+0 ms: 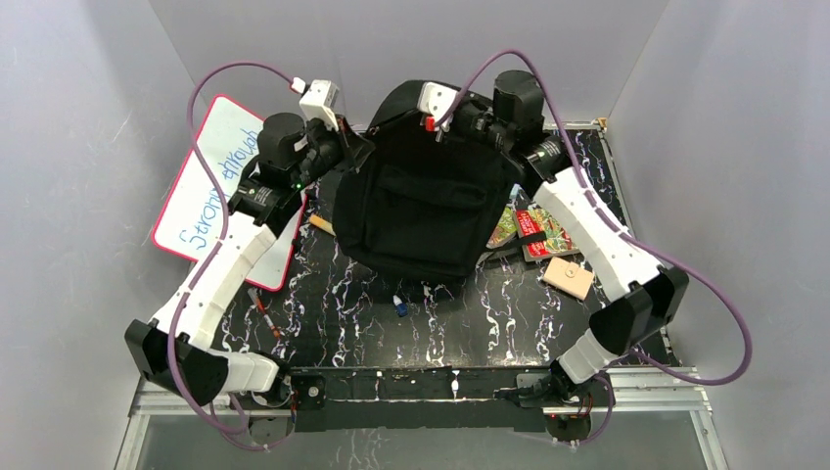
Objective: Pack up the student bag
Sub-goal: Unzip the student bag at the center of the board.
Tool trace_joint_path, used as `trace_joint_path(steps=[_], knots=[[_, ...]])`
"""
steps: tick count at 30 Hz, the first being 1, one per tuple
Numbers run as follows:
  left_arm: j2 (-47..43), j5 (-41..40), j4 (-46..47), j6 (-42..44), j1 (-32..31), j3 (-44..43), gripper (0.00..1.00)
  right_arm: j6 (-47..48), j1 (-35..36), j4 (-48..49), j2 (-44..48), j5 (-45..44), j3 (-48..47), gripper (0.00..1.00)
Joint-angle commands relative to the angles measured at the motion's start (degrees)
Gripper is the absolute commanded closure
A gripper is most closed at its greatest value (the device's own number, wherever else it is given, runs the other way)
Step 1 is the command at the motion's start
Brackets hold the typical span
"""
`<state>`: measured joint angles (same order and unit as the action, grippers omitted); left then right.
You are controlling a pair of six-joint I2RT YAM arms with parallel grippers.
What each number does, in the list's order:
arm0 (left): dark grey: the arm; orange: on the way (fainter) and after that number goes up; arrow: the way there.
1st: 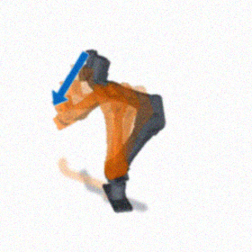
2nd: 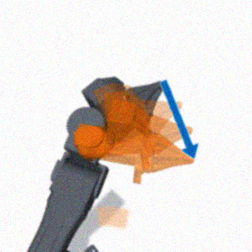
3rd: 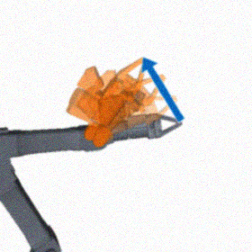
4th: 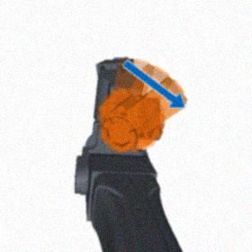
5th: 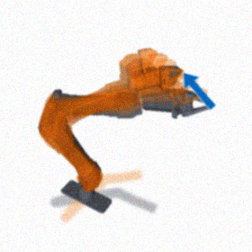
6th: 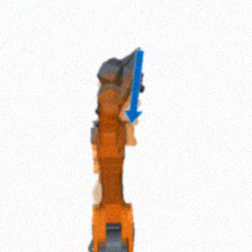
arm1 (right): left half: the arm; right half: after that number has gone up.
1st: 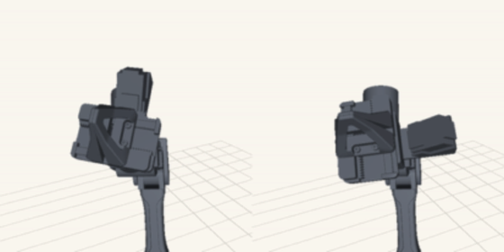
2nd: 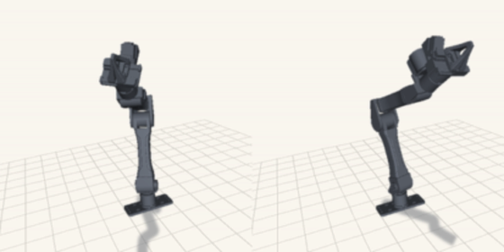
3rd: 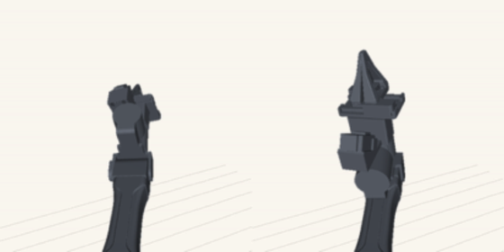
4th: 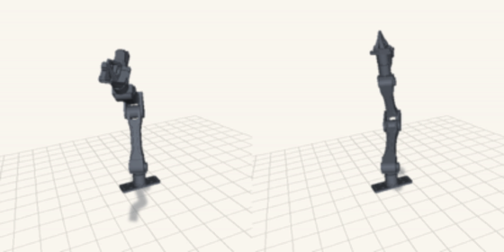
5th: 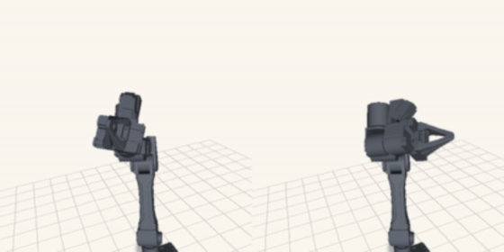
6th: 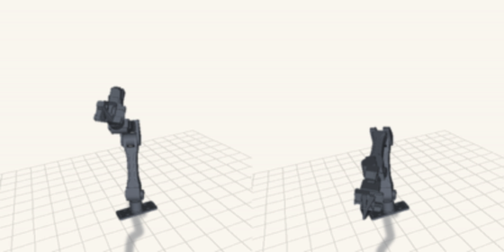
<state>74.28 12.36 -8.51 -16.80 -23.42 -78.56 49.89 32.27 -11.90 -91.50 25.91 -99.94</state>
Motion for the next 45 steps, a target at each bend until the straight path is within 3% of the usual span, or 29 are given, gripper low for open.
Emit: trace_joint_path(steps=[1,9,13,28,37,39,45], knots=[[4.33,-3.30,1.91,-1.46,0.11,-4.43,1.00,-5.49,2.43,11.42,6.45,-13.79,-2.42,1.00],[11.01,-2.80,4.43,-2.99,0.05,-5.44,1.00,-10.17,8.56,11.38,9.97,-39.91,4.99,1.00],[10.94,-4.76,4.91,-2.95,0.08,-2.83,1.00,-15.58,8.60,15.89,11.86,-46.18,9.53,1.00],[7.12,-21.76,0.75,0.19,0.12,1.51,1.00,-20.73,8.61,14.80,14.59,-51.13,12.58,1.00],[7.14,-23.89,-0.40,1.03,0.10,0.98,1.00,-22.37,8.60,13.69,16.20,-49.59,13.07,1.00],[6.83,-21.41,-0.40,1.66,0.13,0.33,0.93,-22.86,8.60,13.10,16.13,-48.67,12.33,1.00],[2.44,-10.38,-0.63,7.62,0.13,-1.67,0.54,-23.81,8.56,11.99,16.92,-46.01,12.34,1.00]])
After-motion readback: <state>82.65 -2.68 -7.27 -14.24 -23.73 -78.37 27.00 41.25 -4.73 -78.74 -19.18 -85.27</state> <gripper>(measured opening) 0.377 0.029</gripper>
